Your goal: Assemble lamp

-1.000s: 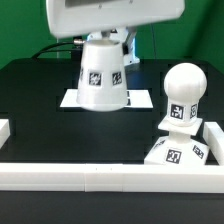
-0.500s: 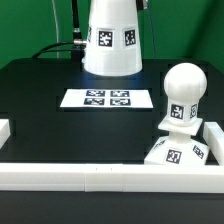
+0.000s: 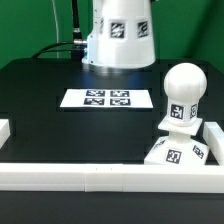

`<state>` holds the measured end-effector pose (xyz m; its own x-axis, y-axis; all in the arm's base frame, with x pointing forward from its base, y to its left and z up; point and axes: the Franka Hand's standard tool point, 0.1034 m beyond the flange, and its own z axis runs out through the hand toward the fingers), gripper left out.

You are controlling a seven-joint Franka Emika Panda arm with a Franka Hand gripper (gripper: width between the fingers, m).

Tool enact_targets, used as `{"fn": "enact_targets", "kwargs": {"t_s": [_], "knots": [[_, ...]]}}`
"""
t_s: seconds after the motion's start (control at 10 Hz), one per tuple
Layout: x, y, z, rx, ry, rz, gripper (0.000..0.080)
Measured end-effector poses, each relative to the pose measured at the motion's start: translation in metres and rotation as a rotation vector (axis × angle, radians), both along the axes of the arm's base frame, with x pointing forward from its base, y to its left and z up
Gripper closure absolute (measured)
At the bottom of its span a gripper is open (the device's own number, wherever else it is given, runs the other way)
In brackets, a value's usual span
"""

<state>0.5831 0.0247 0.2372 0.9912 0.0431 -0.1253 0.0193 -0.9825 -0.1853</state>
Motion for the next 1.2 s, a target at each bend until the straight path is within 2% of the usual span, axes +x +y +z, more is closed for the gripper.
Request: {"fn": "enact_targets", "kwargs": {"t_s": [0.4,0.6,0.8,0.9,1.2], "knots": [[0.027,0.030,0.015,0.002,-0.012,-0.038,0.0755],[0.027,0.040,0.009,0.005,0.007,-0.080,0.0755],[0.025,0.059,0.006,0.002,0.024,-0.106,0.0755],[0.024,0.068,0.001,0.003,0.028,-0.093,0.0755],[0.024,0.081,-0.022,-0.001,0.032,-0.076,0.0755]]}}
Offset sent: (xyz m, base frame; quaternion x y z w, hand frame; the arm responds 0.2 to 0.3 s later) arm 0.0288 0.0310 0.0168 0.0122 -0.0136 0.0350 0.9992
